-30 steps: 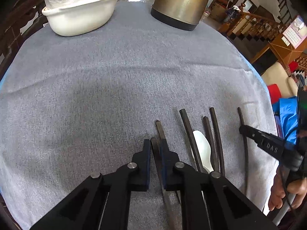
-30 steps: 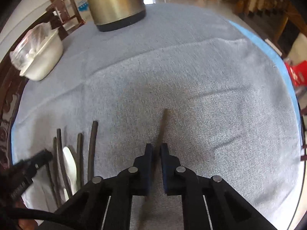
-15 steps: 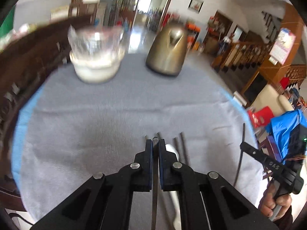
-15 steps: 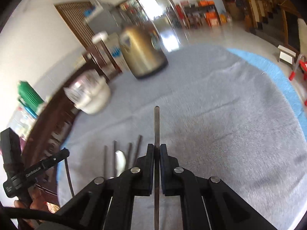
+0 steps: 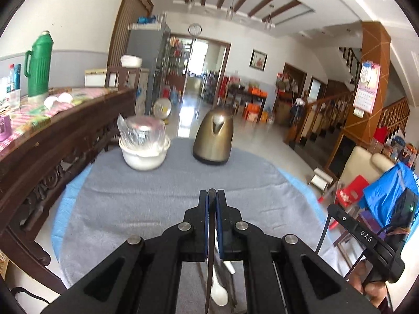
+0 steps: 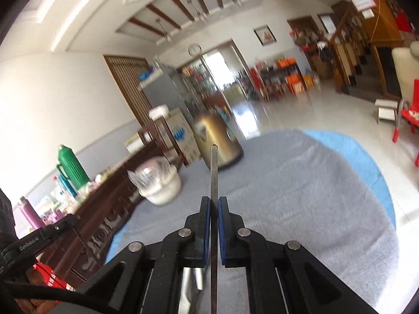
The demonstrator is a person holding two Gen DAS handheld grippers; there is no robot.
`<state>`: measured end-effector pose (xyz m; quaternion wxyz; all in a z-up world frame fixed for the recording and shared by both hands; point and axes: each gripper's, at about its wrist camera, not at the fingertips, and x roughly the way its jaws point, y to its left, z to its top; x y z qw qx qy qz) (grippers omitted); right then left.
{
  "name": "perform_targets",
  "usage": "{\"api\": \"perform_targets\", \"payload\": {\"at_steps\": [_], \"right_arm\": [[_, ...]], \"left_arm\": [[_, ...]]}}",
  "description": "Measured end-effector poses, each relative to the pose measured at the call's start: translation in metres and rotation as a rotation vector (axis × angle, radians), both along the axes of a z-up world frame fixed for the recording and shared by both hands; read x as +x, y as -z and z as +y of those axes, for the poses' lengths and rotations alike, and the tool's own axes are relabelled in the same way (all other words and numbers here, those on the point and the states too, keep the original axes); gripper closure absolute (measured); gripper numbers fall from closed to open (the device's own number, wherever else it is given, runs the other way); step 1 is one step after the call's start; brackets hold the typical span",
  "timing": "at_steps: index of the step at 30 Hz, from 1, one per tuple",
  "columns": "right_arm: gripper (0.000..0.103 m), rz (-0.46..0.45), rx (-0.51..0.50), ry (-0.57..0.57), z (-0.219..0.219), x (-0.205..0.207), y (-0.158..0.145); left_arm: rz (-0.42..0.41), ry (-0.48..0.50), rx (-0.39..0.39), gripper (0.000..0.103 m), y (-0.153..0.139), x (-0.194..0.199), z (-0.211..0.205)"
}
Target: Organize utensils
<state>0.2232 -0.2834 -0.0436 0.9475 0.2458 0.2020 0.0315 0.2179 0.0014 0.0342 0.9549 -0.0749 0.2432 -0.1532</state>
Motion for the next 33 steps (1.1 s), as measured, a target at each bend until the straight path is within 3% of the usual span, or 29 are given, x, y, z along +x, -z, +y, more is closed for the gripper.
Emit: {"api": "perform_targets", "payload": {"at_steps": [9, 14, 18, 21, 25, 28, 33], "right_arm": [[0.097, -0.215, 0.065, -0.025, 0.015, -0.045, -0.050], [0.097, -0.249, 0.061, -0.066, 0.037, -0.049, -0.053], [0.097, -0.234, 0.014, -0.100, 0.058, -0.048, -0.045], [0.097, -0.219, -0.034, -0.121, 0.071, -0.046, -0.036], [0.097, -0.192, -0.097, -0.146, 0.080, -0.047, -0.024], [0.097, -0.167, -0.114, -0.173, 0.081, -0.048, -0.015], [0.095, -0.117, -0.096, -0.232, 0.075, -0.049, -0.004]], "left_arm": [[-0.160, -0.002, -0.056, 0.098, -0.054, -0.048, 0.009], [-0.209, 0.047, -0.107, 0.098, -0.075, -0.068, 0.015], [-0.209, 0.091, -0.114, 0.098, -0.075, -0.076, 0.010], [-0.178, 0.113, -0.091, 0.097, -0.063, -0.075, 0.000], [-0.076, 0.135, -0.043, 0.097, -0.028, -0.066, -0.016], [0.006, 0.151, -0.015, 0.097, -0.002, -0.061, -0.023], [0.100, 0.174, -0.029, 0.097, 0.019, -0.057, -0.018]]}}
